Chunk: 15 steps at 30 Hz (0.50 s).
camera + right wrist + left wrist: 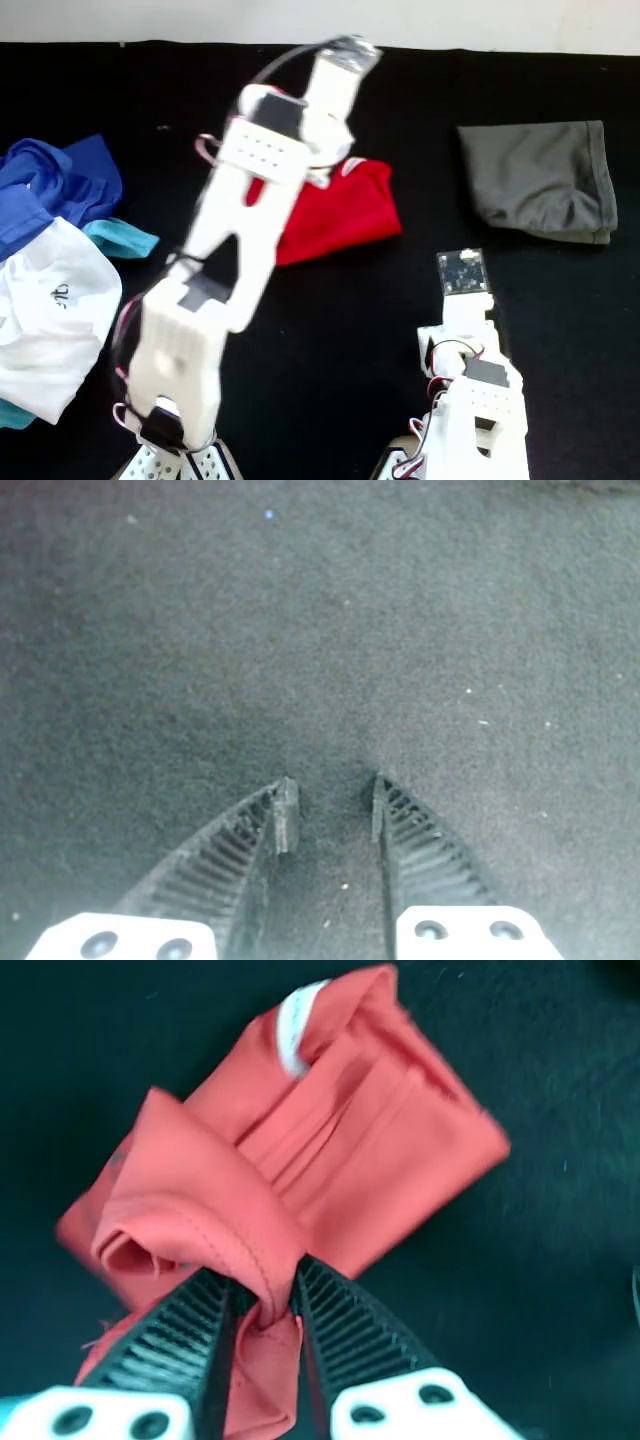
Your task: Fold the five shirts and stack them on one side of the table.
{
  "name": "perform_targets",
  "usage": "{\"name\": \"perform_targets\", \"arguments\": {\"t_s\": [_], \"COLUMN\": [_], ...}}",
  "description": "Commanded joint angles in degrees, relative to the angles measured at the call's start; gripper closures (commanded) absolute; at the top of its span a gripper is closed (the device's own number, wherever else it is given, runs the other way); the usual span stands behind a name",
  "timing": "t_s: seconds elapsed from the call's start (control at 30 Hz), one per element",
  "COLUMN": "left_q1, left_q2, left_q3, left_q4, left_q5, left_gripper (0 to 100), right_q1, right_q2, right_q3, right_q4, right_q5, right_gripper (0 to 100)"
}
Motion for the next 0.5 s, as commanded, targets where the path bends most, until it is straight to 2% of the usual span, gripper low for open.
{"name": "perform_targets", "arguments": {"t_s": [0.0, 0.3, 0.37, 0.47], "left_q1": [2.5, 5.3, 5.9, 6.1], "left_q2": [7.3, 22.9, 24.0, 24.5], "left_q3": [-8.0, -27.4, -29.1, -29.8], "left_q4": [-5.5, -7.5, -7.3, -7.3], "left_q5": [0.4, 0.5, 0.5, 2.4], "left_gripper": [99, 99, 95, 84], "right_q1": [1.3, 1.3, 1.3, 1.3], "right_q2": [-0.1, -0.1, -0.1, -0.1], "right_q3": [0.3, 0.2, 0.2, 0.2], "right_q4": [-1.6, -1.5, -1.5, -1.5], "right_q5": [-1.8, -1.9, -1.9, -1.9], "right_gripper": [86.8, 86.8, 86.8, 86.8]}}
